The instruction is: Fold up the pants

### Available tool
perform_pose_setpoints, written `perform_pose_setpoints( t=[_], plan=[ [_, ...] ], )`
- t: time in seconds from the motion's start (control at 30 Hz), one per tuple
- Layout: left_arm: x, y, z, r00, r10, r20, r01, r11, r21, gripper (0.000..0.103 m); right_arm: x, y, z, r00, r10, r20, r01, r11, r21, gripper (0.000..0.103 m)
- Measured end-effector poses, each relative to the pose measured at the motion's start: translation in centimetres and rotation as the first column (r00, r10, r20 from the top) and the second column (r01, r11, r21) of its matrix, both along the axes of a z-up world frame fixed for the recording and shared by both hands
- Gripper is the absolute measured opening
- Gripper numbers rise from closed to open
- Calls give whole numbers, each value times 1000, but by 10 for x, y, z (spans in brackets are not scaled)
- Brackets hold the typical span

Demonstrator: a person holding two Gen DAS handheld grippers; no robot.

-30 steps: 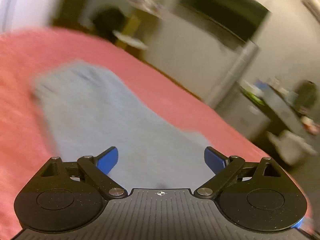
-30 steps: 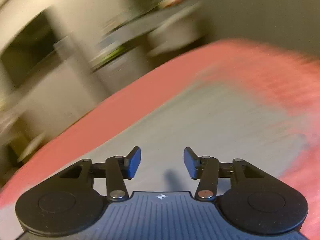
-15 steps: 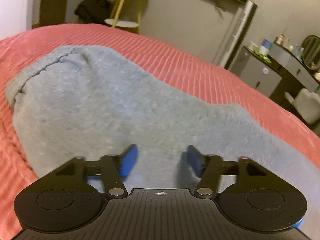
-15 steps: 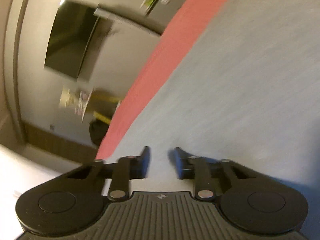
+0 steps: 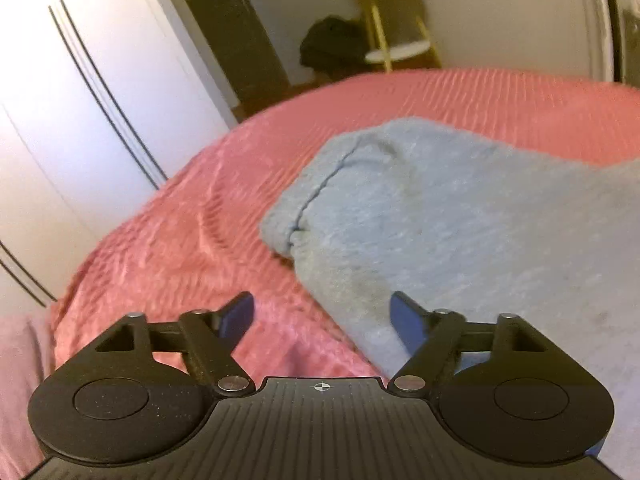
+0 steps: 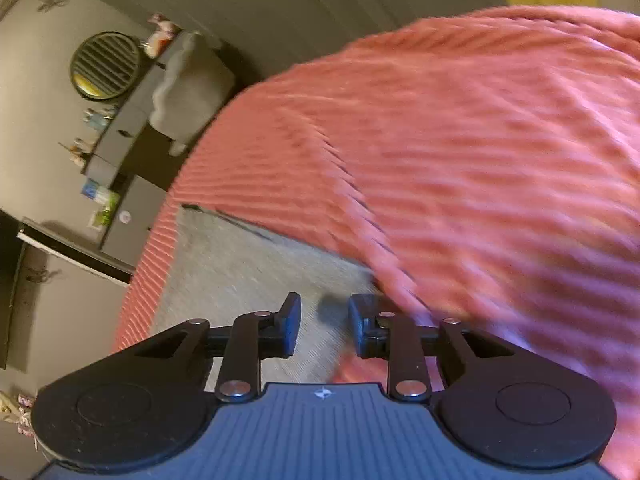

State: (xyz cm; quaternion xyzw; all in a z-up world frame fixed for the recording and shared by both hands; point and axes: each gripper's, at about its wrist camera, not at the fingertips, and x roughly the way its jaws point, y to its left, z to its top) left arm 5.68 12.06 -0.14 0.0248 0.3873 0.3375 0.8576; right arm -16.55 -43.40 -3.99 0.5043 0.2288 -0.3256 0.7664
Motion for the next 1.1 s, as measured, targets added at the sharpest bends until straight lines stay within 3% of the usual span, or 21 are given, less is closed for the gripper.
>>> perform_pose_setpoints(
  t=[0.07,0.13,0.17,0.23,0.3,0.4,0.5,0.57,0.7,0.9,1.1],
  plan=[
    [-18,-9,11,990,-72,124,94,979,-183,82,-9,5,-4,1000,-4,18,3,1000,26,46],
    [-40,-20,16,963,-105,246,193,910,-366,88,-21,7,-10,1000,-15,28,14,999,38,48],
    [-53,-27,15,949,-109,295,229,881,-413,89,-21,4,-10,999,-23,33,22,999,42,48],
    [-68,-48,12,916,-148,372,318,833,-453,92,-24,1,-16,997,-34,66,30,998,59,48],
    [-71,-66,7,892,-213,399,391,806,-444,94,-21,-2,-22,994,-43,96,35,996,81,48],
    [-67,-80,-3,886,-260,385,431,768,-473,94,-28,-6,-30,989,-57,133,41,992,119,48],
    [-54,-80,-16,914,-228,337,382,763,-521,94,-21,-11,-33,982,-60,178,34,989,143,48],
    [-50,-70,-22,934,-183,306,331,761,-557,93,-18,-11,-33,980,-33,195,13,994,104,41],
    [-56,-59,-28,952,-93,292,258,759,-598,93,-15,-10,-44,977,-13,211,-4,997,80,36],
    [-48,-63,-30,956,-112,273,255,780,-572,94,-14,-15,-52,971,19,240,-34,998,60,37],
    [-53,-67,-26,946,-122,300,278,781,-558,94,-16,-22,-54,962,-3,274,-31,992,120,44]
  ],
)
